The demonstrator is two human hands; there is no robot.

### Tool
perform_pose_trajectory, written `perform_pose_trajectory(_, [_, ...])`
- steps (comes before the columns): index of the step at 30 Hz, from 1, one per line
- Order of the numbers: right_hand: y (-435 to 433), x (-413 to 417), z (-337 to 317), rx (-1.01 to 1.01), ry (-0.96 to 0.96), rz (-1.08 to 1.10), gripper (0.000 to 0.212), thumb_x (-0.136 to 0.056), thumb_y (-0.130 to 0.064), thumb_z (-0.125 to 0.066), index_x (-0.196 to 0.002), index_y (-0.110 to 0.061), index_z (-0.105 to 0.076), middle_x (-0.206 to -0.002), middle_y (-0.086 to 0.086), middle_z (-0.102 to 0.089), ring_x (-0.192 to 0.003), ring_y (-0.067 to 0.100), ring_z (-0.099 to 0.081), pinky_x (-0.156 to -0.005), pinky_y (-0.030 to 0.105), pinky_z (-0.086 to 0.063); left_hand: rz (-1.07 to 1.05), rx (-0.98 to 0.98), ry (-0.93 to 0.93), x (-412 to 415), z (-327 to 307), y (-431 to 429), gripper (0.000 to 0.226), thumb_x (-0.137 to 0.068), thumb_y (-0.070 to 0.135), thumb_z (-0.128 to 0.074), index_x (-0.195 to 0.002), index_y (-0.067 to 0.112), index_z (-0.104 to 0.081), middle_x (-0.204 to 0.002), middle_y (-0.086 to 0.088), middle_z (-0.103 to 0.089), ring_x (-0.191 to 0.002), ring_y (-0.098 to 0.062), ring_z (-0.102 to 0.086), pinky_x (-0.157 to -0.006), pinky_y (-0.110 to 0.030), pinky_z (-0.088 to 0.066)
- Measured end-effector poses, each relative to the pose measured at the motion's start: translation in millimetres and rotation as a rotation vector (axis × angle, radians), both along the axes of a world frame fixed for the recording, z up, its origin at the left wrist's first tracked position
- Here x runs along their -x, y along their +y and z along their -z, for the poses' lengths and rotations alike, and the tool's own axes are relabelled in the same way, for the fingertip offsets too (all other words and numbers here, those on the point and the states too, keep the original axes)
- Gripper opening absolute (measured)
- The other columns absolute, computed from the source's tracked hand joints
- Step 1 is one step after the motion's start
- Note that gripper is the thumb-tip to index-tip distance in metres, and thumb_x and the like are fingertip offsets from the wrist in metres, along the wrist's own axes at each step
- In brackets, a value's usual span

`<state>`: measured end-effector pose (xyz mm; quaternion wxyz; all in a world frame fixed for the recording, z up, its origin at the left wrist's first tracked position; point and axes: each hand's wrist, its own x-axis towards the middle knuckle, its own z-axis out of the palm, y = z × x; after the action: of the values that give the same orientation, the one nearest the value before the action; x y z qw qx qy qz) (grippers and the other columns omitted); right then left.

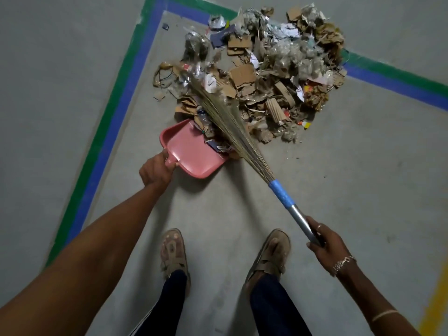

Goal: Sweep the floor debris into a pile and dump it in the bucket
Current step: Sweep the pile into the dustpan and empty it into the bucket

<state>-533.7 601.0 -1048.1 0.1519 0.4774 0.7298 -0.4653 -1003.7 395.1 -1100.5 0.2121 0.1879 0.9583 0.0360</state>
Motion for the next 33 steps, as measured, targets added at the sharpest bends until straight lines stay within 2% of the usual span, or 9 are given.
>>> perform_pose_trajectory(2, [-0.8, -6.2, -10.0, -0.014, 0.049, 0.015, 0.086, -0.076, 0.012, -0.071, -0.138, -0.043, -0.048, -0.117, -0.006, -0.065, -0.105, 0.005, -0.062, -0.086, 0.008, -0.044, -0.003, 0.022, 0.014, 1.7, 2.7, -0.5, 0.056, -0.096, 0.065, -0.046, -0.119, 0.018, -0.065, -0.102, -0.018, -0.070, -0.096, -0.041, -0.065, -0.077, -0.040, -0.047])
perform_pose_trajectory(6, [16.7, -5.1, -19.5, -0.115, 0.092, 0.026, 0.088, -0.078, 0.012, -0.071, -0.148, -0.032, -0.042, -0.121, -0.005, -0.061, -0.105, -0.009, -0.056, -0.088, 0.004, -0.041, 0.010, 0.052, 0.036, 5.1, 6.5, 7.7, 0.045, -0.097, 0.056, -0.050, -0.111, 0.017, -0.066, -0.098, -0.015, -0.071, -0.092, -0.039, -0.066, -0.075, -0.038, -0.045])
perform_pose_trajectory(8, [32.9, 5.4, -13.9, -0.185, 0.090, 0.033, 0.088, -0.081, 0.010, -0.069, -0.152, -0.029, -0.036, -0.120, -0.001, -0.059, -0.103, 0.002, -0.057, -0.088, 0.006, -0.040, 0.016, 0.031, 0.032, 7.5, 9.0, 8.8, 0.047, -0.096, 0.057, -0.051, -0.113, 0.016, -0.066, -0.099, -0.016, -0.071, -0.093, -0.040, -0.066, -0.076, -0.038, -0.046])
perform_pose_trajectory(12, [69.1, 34.3, 13.7, -0.298, -0.016, 0.050, 0.084, -0.084, 0.006, -0.065, -0.155, -0.024, -0.031, -0.118, 0.014, -0.058, -0.105, 0.034, -0.057, -0.087, 0.036, -0.044, 0.052, 0.022, 0.034, 13.0, 17.6, 2.3, 0.054, -0.092, 0.061, -0.055, -0.123, 0.018, -0.064, -0.098, -0.016, -0.071, -0.092, -0.041, -0.066, -0.077, -0.041, -0.050])
perform_pose_trajectory(16, [81.9, 43.8, 38.6, -0.236, -0.116, -0.027, 0.084, -0.082, 0.004, -0.065, -0.154, -0.024, -0.033, -0.116, 0.017, -0.059, -0.108, 0.039, -0.058, -0.087, 0.033, -0.042, 0.065, 0.008, 0.038, 14.1, 22.9, -1.2, 0.055, -0.091, 0.062, -0.057, -0.125, 0.019, -0.064, -0.096, -0.017, -0.071, -0.092, -0.042, -0.066, -0.075, -0.041, -0.049])
perform_pose_trajectory(19, [77.1, 22.0, 51.9, -0.119, -0.127, -0.117, 0.091, -0.079, 0.003, -0.069, -0.151, -0.039, -0.032, -0.117, 0.010, -0.062, -0.109, 0.034, -0.061, -0.086, 0.027, -0.041, 0.077, -0.022, 0.049, 13.1, 22.4, 0.7, 0.056, -0.091, 0.065, -0.056, -0.123, 0.021, -0.063, -0.090, -0.016, -0.071, -0.086, -0.041, -0.067, -0.073, -0.041, -0.051])
perform_pose_trajectory(24, [43.3, -7.3, 52.3, 0.062, 0.003, -0.188, 0.104, -0.072, 0.008, -0.070, -0.139, -0.063, -0.034, -0.138, -0.012, -0.058, -0.128, 0.011, -0.054, -0.105, 0.035, -0.046, 0.049, -0.016, 0.032, 11.5, 21.8, 9.7, 0.053, -0.090, 0.063, -0.058, -0.123, 0.022, -0.064, -0.098, -0.018, -0.072, -0.093, -0.043, -0.066, -0.079, -0.043, -0.050])
perform_pose_trajectory(27, [17.0, -9.5, 34.9, 0.122, 0.077, -0.149, 0.100, -0.073, 0.015, -0.068, -0.142, -0.052, -0.043, -0.144, -0.024, -0.050, -0.134, 0.000, -0.046, -0.110, 0.034, -0.042, 0.034, -0.007, 0.026, 7.6, 20.4, 10.3, 0.052, -0.089, 0.063, -0.060, -0.122, 0.023, -0.065, -0.101, -0.017, -0.072, -0.096, -0.043, -0.066, -0.080, -0.042, -0.048])
perform_pose_trajectory(33, [-1.3, -9.7, 10.4, 0.078, 0.144, 0.010, 0.085, -0.077, 0.018, -0.069, -0.146, -0.027, -0.047, -0.142, -0.019, -0.053, -0.132, 0.000, -0.048, -0.107, 0.016, -0.039, 0.037, 0.033, 0.018, 4.7, 20.7, 10.7, 0.045, -0.089, 0.057, -0.063, -0.121, 0.026, -0.066, -0.100, -0.014, -0.073, -0.093, -0.039, -0.067, -0.077, -0.038, -0.046])
